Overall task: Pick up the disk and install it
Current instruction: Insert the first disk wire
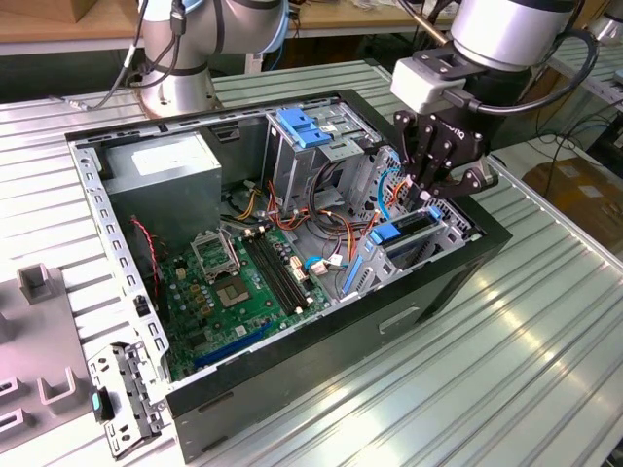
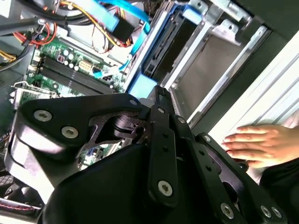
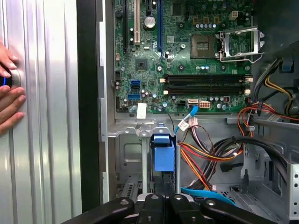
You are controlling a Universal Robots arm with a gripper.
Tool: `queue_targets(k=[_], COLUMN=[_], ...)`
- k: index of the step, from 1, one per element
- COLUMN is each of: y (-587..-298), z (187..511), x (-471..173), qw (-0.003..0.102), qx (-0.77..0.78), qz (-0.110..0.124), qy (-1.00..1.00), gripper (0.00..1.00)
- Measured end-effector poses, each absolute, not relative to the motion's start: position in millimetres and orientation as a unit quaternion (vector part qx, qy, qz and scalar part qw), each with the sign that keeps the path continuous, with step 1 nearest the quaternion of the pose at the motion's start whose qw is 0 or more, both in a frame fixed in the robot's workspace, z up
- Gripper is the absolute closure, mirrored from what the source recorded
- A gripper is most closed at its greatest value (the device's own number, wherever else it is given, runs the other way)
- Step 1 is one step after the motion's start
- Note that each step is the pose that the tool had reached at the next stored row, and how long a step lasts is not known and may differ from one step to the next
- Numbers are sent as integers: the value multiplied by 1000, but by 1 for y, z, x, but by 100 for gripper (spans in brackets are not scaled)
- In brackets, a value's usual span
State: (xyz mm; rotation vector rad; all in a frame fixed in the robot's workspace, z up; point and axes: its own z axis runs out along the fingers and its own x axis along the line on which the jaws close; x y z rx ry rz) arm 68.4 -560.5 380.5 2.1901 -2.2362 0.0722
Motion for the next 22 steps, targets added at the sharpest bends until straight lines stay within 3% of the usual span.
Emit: queue_targets(k=[22], y=[-560], z=[379], x=[105], qw=[5], qx=[714], qz=[23], qy=[-700], gripper=[89])
